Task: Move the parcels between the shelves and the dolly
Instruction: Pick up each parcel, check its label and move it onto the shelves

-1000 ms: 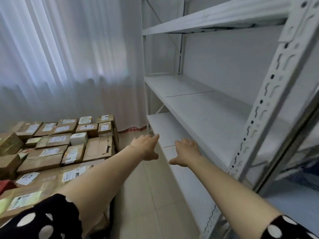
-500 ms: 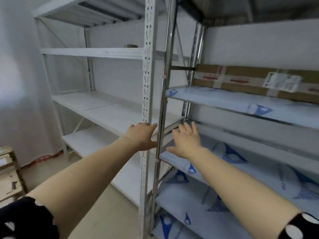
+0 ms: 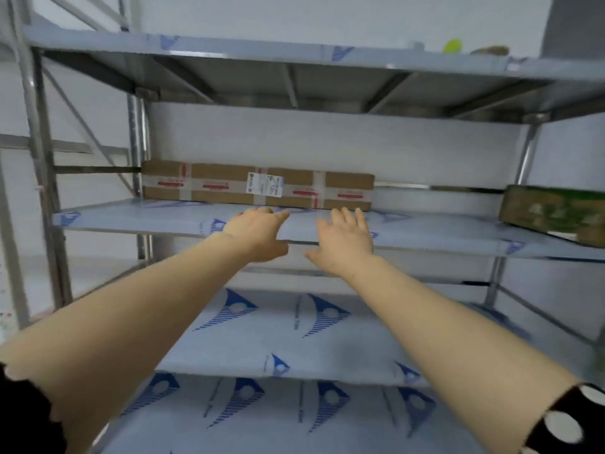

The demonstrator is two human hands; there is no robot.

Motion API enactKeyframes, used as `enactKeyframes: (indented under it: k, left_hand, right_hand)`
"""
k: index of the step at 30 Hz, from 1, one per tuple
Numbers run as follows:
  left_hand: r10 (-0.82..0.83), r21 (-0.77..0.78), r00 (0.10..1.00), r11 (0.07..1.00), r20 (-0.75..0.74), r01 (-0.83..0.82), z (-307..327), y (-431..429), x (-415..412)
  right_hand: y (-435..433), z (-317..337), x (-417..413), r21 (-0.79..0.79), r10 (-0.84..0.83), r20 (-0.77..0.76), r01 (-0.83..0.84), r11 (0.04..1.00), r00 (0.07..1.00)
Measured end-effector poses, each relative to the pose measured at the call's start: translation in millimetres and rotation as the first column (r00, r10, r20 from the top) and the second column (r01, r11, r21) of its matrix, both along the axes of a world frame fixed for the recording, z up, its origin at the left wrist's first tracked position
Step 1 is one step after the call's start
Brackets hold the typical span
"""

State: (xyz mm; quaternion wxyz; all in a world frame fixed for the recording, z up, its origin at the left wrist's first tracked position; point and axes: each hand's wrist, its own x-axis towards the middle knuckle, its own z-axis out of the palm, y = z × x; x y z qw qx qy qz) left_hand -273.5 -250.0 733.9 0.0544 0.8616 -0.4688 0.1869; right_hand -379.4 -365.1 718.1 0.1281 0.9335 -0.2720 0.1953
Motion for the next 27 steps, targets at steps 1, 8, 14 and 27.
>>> enactKeyframes:
  k: [1,8,14,27]
  left_hand:
    - [-0.031,-0.013,1.000,0.999,0.004,0.031,3.5,-24.2,-18.7]
    - [-0.238,-0.012,0.970,0.971,0.056,0.239,18.6,-178.6,-152.6]
    - [-0.335,0.002,0.941,0.942,0.044,0.335,22.7,-283.4,-234.0]
    - [-0.546,-0.106,0.838,0.833,0.006,0.543,35.2,-495.6,-314.7]
  right_hand:
    - [-21.1,2.4,-22.1,-0.010,-0.030,0.004,0.030,1.000,1.000]
    - [-161.5,15.9,-175.1,0.027,-0.211,0.058,0.209,0.977,0.976]
    - [-261.4,10.1,-273.4,0.153,-0.299,0.092,0.283,0.947,0.950]
    - [-450.1,12.8,-368.7,0.317,-0.466,0.327,0.369,0.874,0.822]
